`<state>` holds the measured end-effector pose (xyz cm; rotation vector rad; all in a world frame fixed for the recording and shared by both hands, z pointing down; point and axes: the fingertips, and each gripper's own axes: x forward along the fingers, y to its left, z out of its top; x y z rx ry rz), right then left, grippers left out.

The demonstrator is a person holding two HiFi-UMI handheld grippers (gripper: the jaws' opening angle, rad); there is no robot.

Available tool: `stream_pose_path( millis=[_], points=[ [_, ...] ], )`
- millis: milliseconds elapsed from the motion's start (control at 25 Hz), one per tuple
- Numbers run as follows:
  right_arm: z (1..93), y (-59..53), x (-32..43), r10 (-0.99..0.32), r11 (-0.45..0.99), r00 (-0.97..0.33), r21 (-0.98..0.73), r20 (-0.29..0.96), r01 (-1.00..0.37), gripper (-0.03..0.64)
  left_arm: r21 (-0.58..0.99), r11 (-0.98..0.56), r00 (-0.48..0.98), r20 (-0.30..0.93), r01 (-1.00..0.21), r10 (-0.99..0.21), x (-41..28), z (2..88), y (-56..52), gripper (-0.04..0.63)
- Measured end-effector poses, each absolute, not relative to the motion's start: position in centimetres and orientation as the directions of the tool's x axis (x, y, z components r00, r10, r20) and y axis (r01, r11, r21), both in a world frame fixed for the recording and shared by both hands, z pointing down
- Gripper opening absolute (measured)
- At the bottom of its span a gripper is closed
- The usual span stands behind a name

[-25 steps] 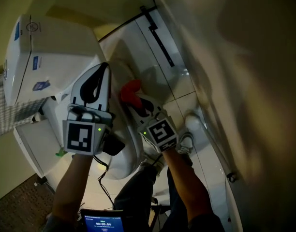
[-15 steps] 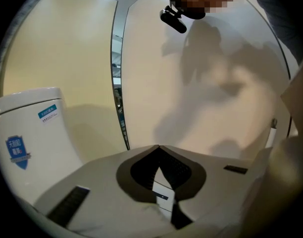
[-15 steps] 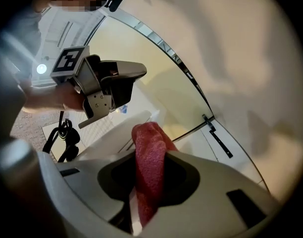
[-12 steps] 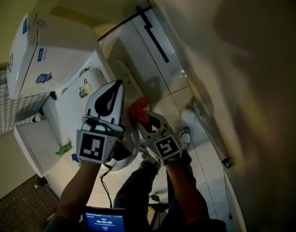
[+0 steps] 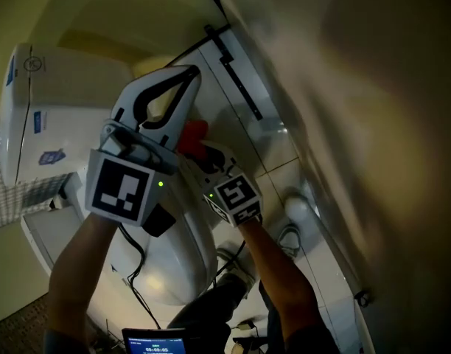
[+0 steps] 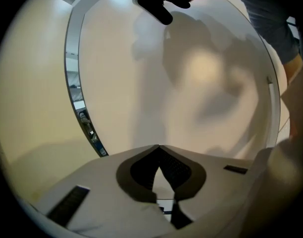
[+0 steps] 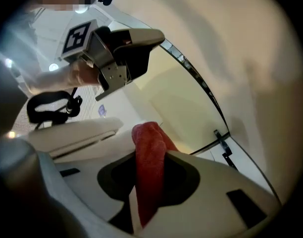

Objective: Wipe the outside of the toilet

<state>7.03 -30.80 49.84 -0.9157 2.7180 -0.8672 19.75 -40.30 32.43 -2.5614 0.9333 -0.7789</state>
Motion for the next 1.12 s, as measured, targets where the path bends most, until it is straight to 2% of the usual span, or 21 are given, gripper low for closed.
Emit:
stream_pose_path(
  millis=[120, 440, 640, 920, 1120],
  points=[
    [52.8, -33.3, 4.5, -0.569, 0.664, -0.821, -0.569, 0.037, -0.486, 0.083, -0.475, -0.756, 0.662, 0.391, -0.45, -0.639, 20.4, 34.4, -41.4, 0.014],
    [62.0, -34.0, 0.5, -0.561, 0.654, -0.827, -0.591, 0.04, -0.473, 0.083, -0.482, -0.73, 0.656, 0.353, -0.484, -0.668, 20.5, 37.3, -41.6, 0.015],
    [62.9, -27.2, 3.6, -0.565, 0.601, -0.818, -0.626, 0.107, -0.497, 0.083, -0.557, -0.691, 0.676, 0.285, -0.461, -0.68, 21.6, 35.4, -38.7, 0.015],
    [60.6, -16.4, 9.8, -0.575, 0.516, -0.783, -0.638, 0.236, -0.571, 0.083, -0.447, -0.717, 0.678, 0.28, -0.535, -0.68, 23.2, 34.4, -31.8, 0.015],
    [58.1, -15.2, 12.0, -0.6, 0.503, -0.759, -0.619, 0.253, -0.604, 0.083, -0.419, -0.735, 0.683, 0.301, -0.532, -0.666, 23.8, 34.0, -29.3, 0.015]
  ],
)
